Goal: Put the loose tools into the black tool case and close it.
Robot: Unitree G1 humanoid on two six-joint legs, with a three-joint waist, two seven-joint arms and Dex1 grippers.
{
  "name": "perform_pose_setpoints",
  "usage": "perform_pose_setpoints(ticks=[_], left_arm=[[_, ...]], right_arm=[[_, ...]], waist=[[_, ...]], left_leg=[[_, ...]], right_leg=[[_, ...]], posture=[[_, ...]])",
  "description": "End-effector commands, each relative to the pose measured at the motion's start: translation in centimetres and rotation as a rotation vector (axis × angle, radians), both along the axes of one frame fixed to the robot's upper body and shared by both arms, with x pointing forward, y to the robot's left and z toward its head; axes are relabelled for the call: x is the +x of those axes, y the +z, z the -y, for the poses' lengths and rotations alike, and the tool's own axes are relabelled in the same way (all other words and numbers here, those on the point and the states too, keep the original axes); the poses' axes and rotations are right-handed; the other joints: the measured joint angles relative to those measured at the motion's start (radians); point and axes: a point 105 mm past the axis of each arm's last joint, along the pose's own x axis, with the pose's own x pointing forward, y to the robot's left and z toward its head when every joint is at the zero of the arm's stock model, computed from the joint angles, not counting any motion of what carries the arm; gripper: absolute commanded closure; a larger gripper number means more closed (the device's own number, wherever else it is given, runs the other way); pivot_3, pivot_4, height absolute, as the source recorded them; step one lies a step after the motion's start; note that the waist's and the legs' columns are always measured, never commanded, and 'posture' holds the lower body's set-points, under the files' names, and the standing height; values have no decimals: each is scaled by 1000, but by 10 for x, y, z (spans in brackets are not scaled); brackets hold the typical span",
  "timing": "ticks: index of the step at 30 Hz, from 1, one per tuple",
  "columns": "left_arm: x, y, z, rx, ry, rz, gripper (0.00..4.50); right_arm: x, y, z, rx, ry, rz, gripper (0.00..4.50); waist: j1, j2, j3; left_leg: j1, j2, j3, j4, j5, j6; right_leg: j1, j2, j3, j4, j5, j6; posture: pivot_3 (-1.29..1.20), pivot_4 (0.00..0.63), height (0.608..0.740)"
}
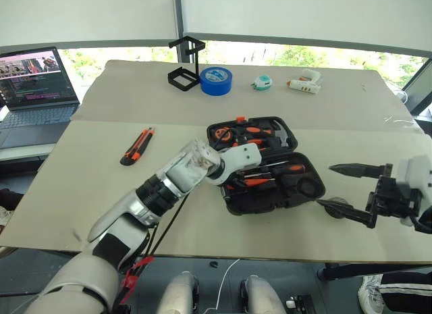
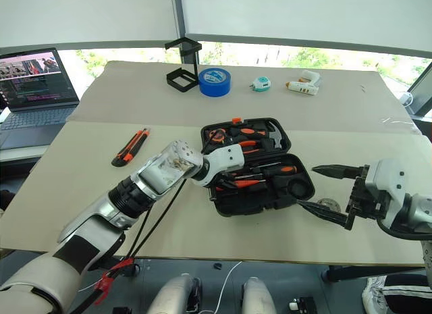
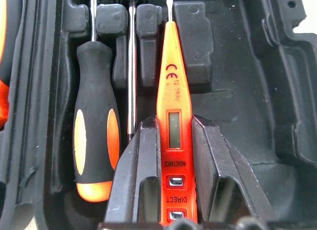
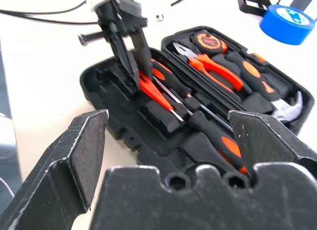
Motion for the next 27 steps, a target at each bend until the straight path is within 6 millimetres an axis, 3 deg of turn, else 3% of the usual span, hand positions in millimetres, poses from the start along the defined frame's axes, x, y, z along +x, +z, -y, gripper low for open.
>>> perform_pose_setpoints(ticks=[1,6,8,13,17,20,23,27], left_arm=[[9,-7,-8,56,51,29,4072],[9,-8,-5,58,45,34,4072],[9,-3,-2,32,36,54,3066],[-1,30,10,-141,-13,64,1329],[-5,58,10,-226,-41,118,1329],[-3,61,5,-255,-45,130,1329],[4,54,-1,-305,-28,120,2082],[8,28,-8,-443,-30,50,3642]], right_arm=[[-4,9,-3,20,2,35,0],[-5,7,-6,34,5,23,0],[-6,6,-7,42,9,15,0],[-9,4,-6,55,10,0,0],[-11,2,-2,60,2,-9,0],[-11,-1,-2,64,-1,-14,0],[-12,-3,-2,70,-5,-16,0],[-12,-5,-3,90,-19,4,0]], waist=[[0,0,0],[0,0,0],[-1,0,0],[-3,0,0],[-1,0,0],[-1,0,0],[-1,0,0],[-1,0,0]], left_leg=[[0,0,0,0,0,0],[1,0,0,2,0,0],[1,0,0,2,0,0],[0,0,0,2,1,0],[0,0,0,2,1,0],[0,0,0,2,1,0],[0,0,0,2,1,0],[0,0,0,2,1,0]], right_leg=[[0,0,0,0,0,0],[0,0,1,4,0,0],[0,0,1,6,0,0],[-2,0,2,7,0,0],[-3,0,2,7,0,0],[-2,0,2,6,0,0],[-2,0,2,7,0,0],[-2,0,2,6,0,0]], posture=[[0,150,740],[0,150,740],[0,150,740],[0,150,740],[0,150,740],[0,150,740],[0,150,740],[0,150,740]])
